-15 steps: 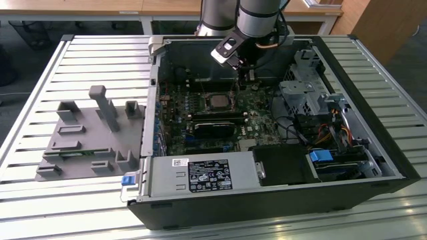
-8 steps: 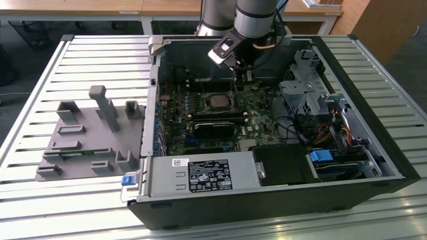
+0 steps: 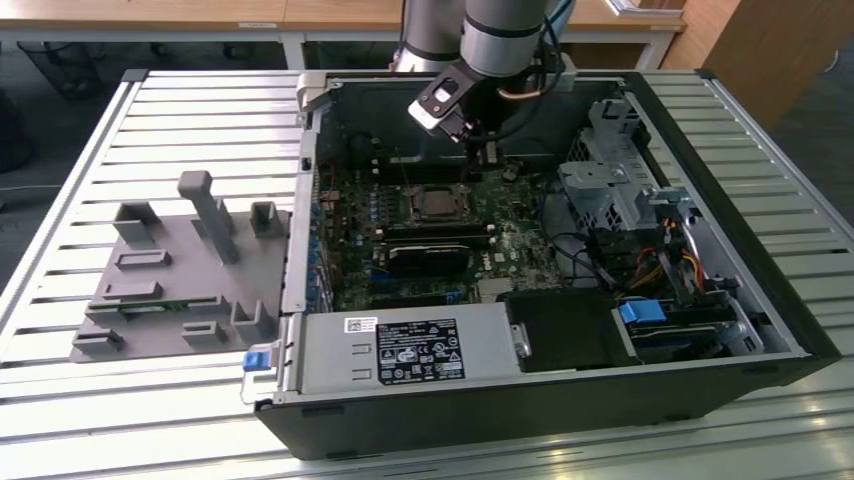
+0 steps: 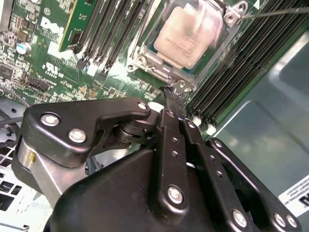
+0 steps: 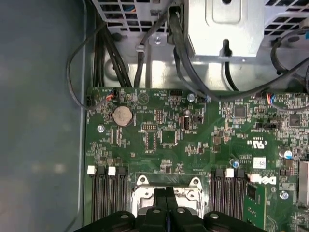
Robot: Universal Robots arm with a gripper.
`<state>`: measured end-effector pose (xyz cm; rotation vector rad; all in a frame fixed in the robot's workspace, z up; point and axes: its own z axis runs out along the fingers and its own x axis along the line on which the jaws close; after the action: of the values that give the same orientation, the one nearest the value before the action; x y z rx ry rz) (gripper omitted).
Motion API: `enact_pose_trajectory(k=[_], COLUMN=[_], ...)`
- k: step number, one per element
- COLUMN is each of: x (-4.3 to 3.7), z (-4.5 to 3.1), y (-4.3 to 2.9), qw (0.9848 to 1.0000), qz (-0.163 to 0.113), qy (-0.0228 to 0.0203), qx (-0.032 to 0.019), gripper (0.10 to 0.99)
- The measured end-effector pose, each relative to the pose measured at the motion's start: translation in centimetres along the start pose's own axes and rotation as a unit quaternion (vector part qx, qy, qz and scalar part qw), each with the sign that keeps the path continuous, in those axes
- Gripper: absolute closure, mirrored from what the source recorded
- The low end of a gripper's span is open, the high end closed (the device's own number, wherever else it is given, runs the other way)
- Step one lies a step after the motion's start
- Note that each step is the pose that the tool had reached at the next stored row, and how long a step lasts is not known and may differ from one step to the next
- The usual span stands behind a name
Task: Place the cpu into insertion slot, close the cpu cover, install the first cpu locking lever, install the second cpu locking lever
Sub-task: 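Close the cpu cover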
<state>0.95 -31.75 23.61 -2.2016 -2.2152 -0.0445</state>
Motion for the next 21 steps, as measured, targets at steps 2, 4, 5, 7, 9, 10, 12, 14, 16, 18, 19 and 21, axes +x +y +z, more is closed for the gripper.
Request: enact_pose_trajectory(k=[2, 4, 5, 7, 9, 10, 12, 14, 16, 18, 19, 21], x=[0.00, 0.00, 0.00, 0.00, 0.00, 0.00, -0.02, -0.10, -0.17, -0.21, -0.22, -0.23], z=[0.04, 0.09, 0.11, 0.15, 0.21, 0.26, 0.42, 0.65, 0.81, 0.95, 1.03, 1.15], y=[-0.25, -0.51, -0.62, -0.83, -1.02, -1.11, -1.30, -1.44, -1.69, -2.04, -2.21, -2.60], qw=[1.0000, 1.0000, 1.0000, 1.0000, 1.0000, 1.0000, 1.0000, 1.0000, 1.0000, 1.0000, 1.0000, 1.0000], qz=[0.000, 0.000, 0.000, 0.000, 0.000, 0.000, 0.000, -0.001, -0.002, -0.002, -0.003, -0.004], qy=[0.0001, 0.0001, 0.0000, 0.0000, 0.0001, 0.0001, 0.0000, 0.0000, 0.0000, 0.0001, 0.0001, 0.0000], qx=[0.0000, 0.0000, 0.0000, 0.0001, 0.0001, 0.0002, 0.0007, 0.0014, 0.0016, 0.0016, 0.0016, 0.0017], gripper=[0.980, 0.980, 0.980, 0.980, 0.980, 0.980, 0.980, 0.980, 0.980, 0.980, 0.980, 0.980])
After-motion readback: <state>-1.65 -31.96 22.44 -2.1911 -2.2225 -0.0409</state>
